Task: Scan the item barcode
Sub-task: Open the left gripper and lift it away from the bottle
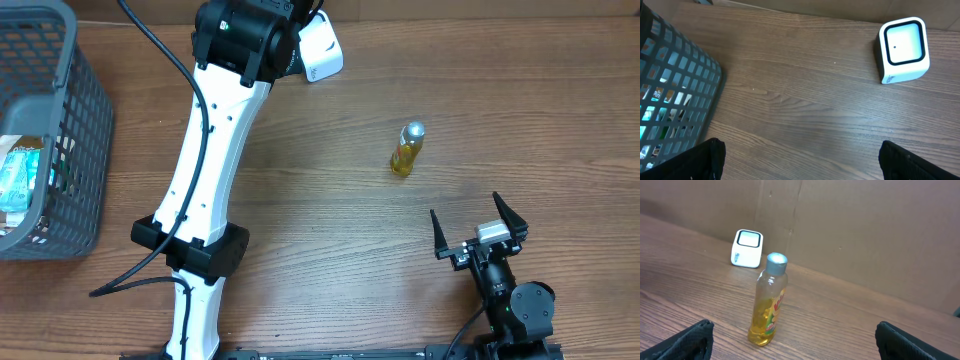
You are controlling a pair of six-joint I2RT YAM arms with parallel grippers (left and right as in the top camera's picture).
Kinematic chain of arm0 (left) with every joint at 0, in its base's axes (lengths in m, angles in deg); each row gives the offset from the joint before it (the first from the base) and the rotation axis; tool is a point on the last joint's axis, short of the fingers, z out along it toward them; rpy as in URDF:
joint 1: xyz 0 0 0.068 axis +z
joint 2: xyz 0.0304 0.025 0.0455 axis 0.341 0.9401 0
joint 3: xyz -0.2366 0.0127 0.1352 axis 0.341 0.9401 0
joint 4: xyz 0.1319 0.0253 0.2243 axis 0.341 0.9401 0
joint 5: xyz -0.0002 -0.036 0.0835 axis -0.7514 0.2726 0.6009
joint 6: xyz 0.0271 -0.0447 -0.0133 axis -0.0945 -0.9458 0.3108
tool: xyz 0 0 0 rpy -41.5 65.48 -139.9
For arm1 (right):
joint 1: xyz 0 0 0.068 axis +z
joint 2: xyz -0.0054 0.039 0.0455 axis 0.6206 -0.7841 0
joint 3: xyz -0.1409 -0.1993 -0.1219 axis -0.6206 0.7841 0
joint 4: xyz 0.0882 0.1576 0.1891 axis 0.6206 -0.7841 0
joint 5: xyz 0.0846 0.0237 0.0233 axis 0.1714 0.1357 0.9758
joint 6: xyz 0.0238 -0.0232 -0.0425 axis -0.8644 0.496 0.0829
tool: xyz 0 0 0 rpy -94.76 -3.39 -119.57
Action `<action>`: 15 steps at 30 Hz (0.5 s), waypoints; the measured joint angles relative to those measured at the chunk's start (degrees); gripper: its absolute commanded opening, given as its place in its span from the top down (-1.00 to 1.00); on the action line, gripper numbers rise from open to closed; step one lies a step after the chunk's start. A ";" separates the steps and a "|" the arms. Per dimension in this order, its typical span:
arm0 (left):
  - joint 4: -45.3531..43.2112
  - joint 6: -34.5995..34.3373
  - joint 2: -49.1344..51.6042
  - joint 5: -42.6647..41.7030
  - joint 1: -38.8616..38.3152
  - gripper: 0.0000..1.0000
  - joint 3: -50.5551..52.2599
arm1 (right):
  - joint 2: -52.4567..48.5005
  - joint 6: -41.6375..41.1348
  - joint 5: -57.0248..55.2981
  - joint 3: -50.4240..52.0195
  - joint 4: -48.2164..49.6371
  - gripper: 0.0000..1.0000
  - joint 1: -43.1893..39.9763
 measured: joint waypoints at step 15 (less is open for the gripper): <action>-4.48 0.02 0.00 -1.64 0.00 -0.99 0.00 | 0.00 0.04 0.00 0.00 0.00 -1.00 0.00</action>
